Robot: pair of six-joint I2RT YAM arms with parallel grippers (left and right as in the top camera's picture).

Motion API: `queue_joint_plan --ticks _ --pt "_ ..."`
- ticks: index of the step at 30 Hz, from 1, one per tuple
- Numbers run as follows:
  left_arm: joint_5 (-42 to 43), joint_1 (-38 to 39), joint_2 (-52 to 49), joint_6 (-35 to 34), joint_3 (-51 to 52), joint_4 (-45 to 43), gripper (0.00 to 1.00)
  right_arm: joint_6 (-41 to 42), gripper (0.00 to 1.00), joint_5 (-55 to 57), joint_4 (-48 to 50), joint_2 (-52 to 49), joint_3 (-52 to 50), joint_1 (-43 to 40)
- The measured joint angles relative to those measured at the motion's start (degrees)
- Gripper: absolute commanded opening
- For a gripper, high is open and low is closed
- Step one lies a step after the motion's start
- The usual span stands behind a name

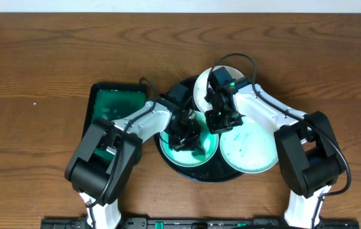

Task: Clean dirty plates on tray and stack at the side
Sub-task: 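Scrub the lower-left plate with the sponge in the left gripper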

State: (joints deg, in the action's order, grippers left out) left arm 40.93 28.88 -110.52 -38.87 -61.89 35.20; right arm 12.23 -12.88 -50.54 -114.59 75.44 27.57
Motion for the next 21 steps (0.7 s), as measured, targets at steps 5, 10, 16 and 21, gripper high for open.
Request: queue_joint_plan --ticks 5,10,16,21 --pt "-5.6 -3.0 1.5 0.2 -0.2 8.4 0.07 0.0 0.01 0.0 0.0 0.0 0.0 0.0" --pt "-17.8 -5.4 4.7 0.1 0.0 11.6 0.07 0.0 0.01 0.0 0.0 0.0 0.0 0.0" --pt "-29.6 -5.1 9.6 -0.2 0.0 12.0 0.07 0.3 0.01 -0.8 0.0 0.0 0.0 0.0" --pt "-37.1 -5.9 14.6 0.1 0.4 13.1 0.07 0.4 0.01 -0.6 0.0 0.0 0.0 0.0"
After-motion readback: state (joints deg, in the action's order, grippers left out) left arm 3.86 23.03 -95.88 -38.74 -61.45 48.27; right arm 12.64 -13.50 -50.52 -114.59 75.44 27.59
